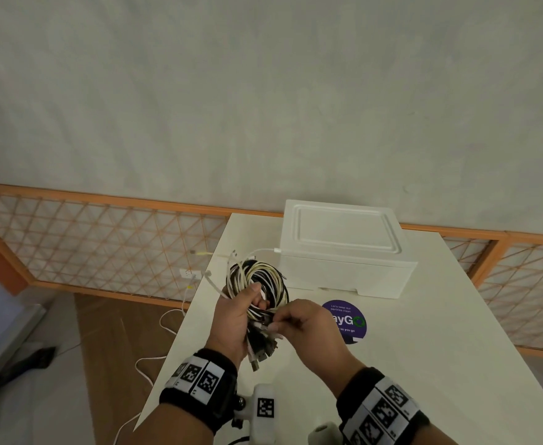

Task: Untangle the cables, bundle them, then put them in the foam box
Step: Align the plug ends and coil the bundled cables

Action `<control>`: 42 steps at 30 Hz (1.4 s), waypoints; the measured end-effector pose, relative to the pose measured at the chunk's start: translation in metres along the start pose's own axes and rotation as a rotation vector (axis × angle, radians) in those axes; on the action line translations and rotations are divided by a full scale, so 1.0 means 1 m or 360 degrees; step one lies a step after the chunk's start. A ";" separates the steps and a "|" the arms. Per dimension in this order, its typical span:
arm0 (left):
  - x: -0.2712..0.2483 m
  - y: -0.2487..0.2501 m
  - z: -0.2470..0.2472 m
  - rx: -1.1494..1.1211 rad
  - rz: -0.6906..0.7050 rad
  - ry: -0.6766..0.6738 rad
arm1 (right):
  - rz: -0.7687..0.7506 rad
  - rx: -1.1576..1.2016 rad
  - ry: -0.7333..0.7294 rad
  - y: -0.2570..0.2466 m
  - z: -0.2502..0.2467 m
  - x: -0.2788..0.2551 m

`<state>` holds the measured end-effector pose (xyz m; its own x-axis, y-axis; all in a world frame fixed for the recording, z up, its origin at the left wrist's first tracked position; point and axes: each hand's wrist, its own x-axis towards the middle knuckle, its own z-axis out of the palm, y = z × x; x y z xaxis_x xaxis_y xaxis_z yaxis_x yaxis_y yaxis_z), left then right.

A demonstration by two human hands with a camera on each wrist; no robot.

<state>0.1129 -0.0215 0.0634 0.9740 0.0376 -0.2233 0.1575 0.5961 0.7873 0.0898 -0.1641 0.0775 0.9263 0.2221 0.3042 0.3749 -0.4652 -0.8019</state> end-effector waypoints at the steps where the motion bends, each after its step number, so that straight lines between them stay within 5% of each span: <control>1: -0.001 -0.001 0.000 0.0098 0.0006 -0.0032 | 0.0074 0.0063 -0.0037 -0.002 -0.001 0.001; 8: -0.012 -0.013 0.001 0.0149 0.0061 -0.0216 | 0.0352 0.0120 -0.0169 -0.011 -0.007 0.007; 15: -0.011 -0.016 0.001 0.0182 0.0053 -0.0714 | 0.0747 0.0376 -0.0049 -0.021 -0.016 0.007; 20: -0.018 -0.013 0.005 0.0480 0.0124 -0.0705 | 0.0713 0.0333 -0.0122 -0.032 -0.019 0.002; 25: -0.015 -0.002 0.018 0.1258 0.0361 -0.0513 | 0.0348 -0.0528 -0.0149 -0.030 -0.020 -0.007; 28: -0.009 -0.006 0.018 0.1709 0.0370 -0.0428 | 0.0872 0.0099 0.0004 -0.025 -0.013 -0.004; 31: -0.011 -0.012 0.016 0.2537 0.0763 -0.0530 | 0.1274 0.0747 0.0057 -0.012 -0.018 0.007; 34: -0.016 -0.024 0.020 0.2972 0.1059 -0.0803 | 0.1486 0.1482 0.0079 0.011 -0.034 0.017; 39: -0.020 -0.032 0.025 0.3244 0.1310 -0.1302 | 0.1611 0.1593 -0.0041 0.036 -0.033 0.008; 42: -0.022 -0.023 0.034 0.3340 0.1251 -0.1542 | 0.1604 0.1414 -0.0212 0.043 -0.033 -0.001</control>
<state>0.0935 -0.0635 0.0696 0.5841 -0.8116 -0.0033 -0.8116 -0.5841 -0.0137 0.1062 -0.2129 0.0596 0.7526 0.2196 -0.6207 -0.6581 0.2228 -0.7192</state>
